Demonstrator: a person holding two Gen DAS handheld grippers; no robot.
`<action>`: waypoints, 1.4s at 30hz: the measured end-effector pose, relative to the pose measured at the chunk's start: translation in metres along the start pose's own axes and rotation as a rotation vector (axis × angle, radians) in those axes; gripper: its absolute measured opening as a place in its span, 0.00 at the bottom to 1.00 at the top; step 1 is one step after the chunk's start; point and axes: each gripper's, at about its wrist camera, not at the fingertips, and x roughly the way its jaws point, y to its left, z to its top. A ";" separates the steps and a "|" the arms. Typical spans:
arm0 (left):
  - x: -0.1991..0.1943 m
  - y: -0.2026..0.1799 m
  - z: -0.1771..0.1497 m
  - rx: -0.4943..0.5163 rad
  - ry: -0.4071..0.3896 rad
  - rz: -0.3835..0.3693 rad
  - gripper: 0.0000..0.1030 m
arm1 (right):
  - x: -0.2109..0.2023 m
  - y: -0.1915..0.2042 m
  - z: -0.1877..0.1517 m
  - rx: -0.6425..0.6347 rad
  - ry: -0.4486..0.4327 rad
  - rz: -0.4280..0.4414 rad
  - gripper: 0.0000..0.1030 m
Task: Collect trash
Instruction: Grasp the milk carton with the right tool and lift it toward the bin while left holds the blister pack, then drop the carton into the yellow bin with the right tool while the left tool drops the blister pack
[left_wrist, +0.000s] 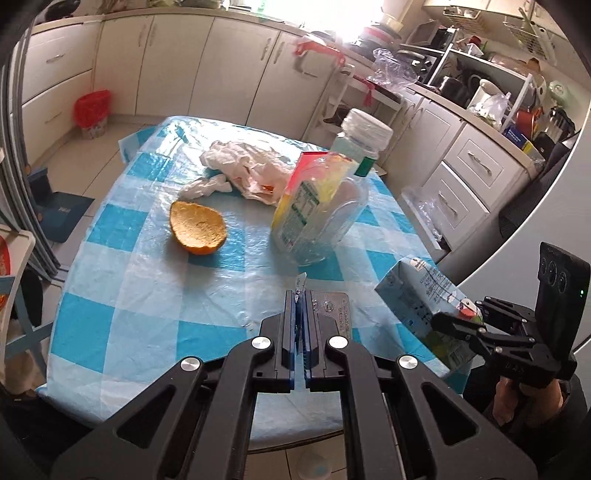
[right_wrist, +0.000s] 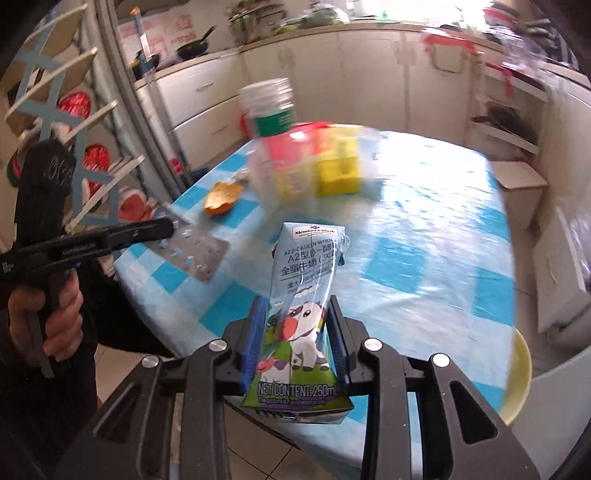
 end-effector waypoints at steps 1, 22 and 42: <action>0.000 -0.006 0.000 0.009 -0.003 -0.011 0.03 | -0.006 -0.011 -0.001 0.030 -0.013 -0.015 0.33; 0.058 -0.179 0.017 0.235 0.032 -0.178 0.03 | -0.004 -0.234 -0.023 0.507 0.207 -0.320 0.44; 0.187 -0.296 0.010 0.324 0.155 -0.173 0.03 | -0.131 -0.253 0.013 0.673 -0.485 -0.271 0.74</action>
